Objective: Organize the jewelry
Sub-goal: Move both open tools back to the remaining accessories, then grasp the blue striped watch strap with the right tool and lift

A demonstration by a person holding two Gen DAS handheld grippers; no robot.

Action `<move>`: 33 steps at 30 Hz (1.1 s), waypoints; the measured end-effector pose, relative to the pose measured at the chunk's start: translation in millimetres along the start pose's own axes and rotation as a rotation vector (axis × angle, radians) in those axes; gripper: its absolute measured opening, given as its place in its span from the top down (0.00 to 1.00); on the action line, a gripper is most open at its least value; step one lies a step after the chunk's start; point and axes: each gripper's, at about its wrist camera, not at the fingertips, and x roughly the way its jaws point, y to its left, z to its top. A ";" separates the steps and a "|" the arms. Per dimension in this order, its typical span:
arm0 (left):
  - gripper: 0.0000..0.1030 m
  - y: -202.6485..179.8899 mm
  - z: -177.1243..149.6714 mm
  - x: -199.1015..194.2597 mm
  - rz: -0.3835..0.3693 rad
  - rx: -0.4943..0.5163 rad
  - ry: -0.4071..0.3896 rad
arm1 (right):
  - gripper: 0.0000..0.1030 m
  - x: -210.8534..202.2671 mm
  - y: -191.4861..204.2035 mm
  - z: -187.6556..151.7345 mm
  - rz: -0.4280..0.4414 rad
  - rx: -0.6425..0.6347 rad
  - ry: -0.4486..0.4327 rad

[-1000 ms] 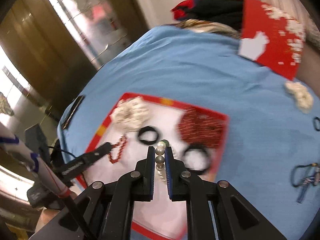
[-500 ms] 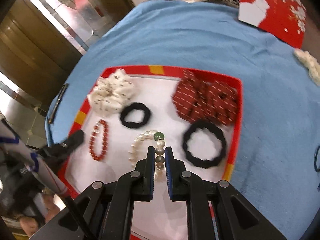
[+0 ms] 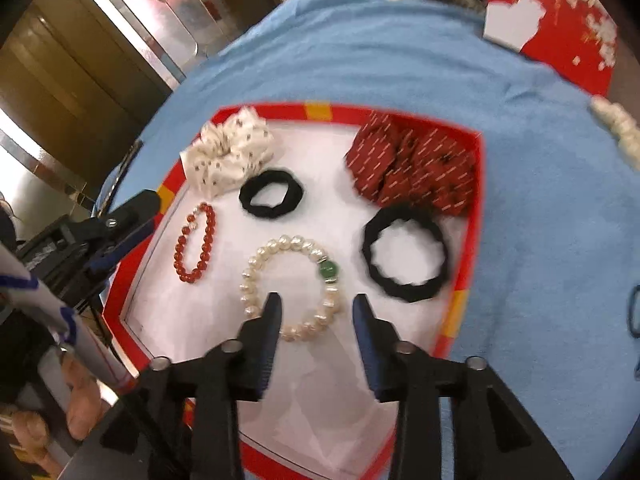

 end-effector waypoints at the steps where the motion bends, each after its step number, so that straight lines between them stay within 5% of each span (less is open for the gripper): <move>1: 0.74 -3.8 -0.9 0.2 0.001 0.008 0.001 | 0.59 -8.1 -4.6 -2.8 -0.009 -0.006 -0.013; 12: 0.68 -75.0 -39.1 2.8 -0.053 0.217 0.030 | 0.52 -116.2 -134.9 -91.1 -0.226 0.162 -0.146; 22: 0.61 -172.8 -138.6 12.7 -0.201 0.535 0.146 | 0.52 -174.1 -282.0 -151.4 -0.436 0.483 -0.182; 27: 0.61 -197.8 -164.9 36.0 -0.194 0.583 0.216 | 0.49 -179.6 -312.8 -138.2 -0.400 0.550 -0.213; 33: 0.61 -201.9 -167.5 64.3 -0.212 0.497 0.318 | 0.47 -128.6 -294.6 -106.7 -0.326 0.445 -0.148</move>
